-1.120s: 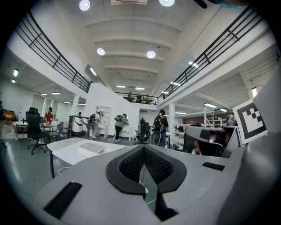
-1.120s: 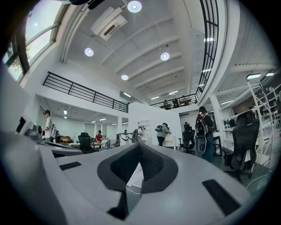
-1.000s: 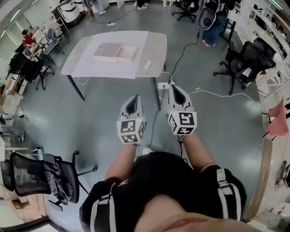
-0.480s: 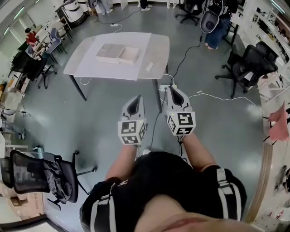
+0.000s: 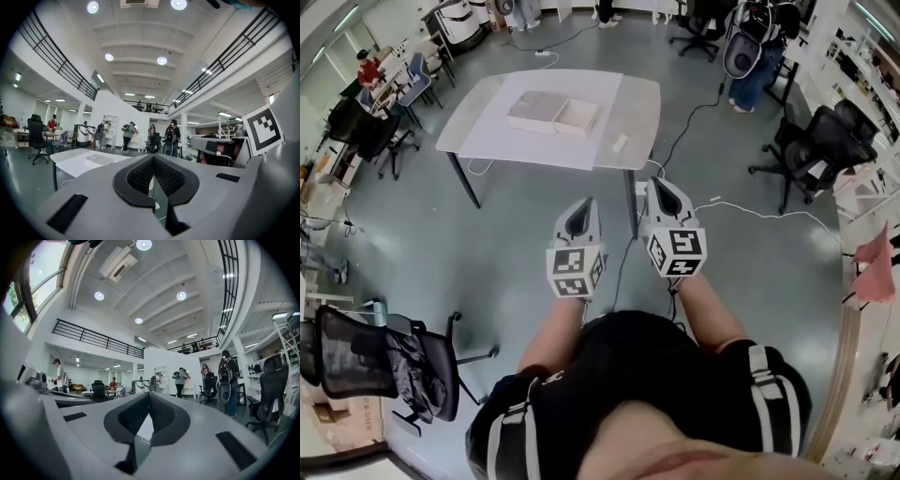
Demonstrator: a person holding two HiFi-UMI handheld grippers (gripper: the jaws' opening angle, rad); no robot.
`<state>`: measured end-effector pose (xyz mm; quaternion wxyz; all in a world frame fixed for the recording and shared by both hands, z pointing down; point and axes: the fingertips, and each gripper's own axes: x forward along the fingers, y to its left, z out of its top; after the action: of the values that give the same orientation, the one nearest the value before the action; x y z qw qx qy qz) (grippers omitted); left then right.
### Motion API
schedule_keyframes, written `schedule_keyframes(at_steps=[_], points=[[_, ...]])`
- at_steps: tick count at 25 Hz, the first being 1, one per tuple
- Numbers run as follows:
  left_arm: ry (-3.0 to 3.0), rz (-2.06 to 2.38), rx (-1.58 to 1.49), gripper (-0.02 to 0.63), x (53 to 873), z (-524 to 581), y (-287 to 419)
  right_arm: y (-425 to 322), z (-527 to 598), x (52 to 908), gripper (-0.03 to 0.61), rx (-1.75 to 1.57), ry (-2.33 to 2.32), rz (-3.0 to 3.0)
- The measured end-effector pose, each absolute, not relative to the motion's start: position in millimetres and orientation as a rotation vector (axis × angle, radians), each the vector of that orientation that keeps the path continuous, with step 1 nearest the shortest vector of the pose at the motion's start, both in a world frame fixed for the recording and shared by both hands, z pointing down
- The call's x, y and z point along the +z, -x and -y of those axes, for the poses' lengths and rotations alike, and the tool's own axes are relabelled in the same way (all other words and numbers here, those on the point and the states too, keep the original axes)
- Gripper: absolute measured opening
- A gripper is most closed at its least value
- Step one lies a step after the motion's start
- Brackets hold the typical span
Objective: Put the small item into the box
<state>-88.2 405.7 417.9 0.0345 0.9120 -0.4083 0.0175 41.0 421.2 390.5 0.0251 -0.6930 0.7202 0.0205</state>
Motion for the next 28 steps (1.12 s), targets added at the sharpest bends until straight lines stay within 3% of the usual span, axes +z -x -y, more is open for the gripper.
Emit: schedule_keyframes(at_steps=[21,28], points=[[-2.759,1.419,-0.004,0.005,413.7,-343.2,160.0,-3.4,-357.2,392.5,0.012,0.126,2.079,-2.291],[-2.752,1.408,0.035,0.005,424.7,-299.5,149.6,-12.3,-312.7,406.6,0.012,0.094,2.083,-2.287]])
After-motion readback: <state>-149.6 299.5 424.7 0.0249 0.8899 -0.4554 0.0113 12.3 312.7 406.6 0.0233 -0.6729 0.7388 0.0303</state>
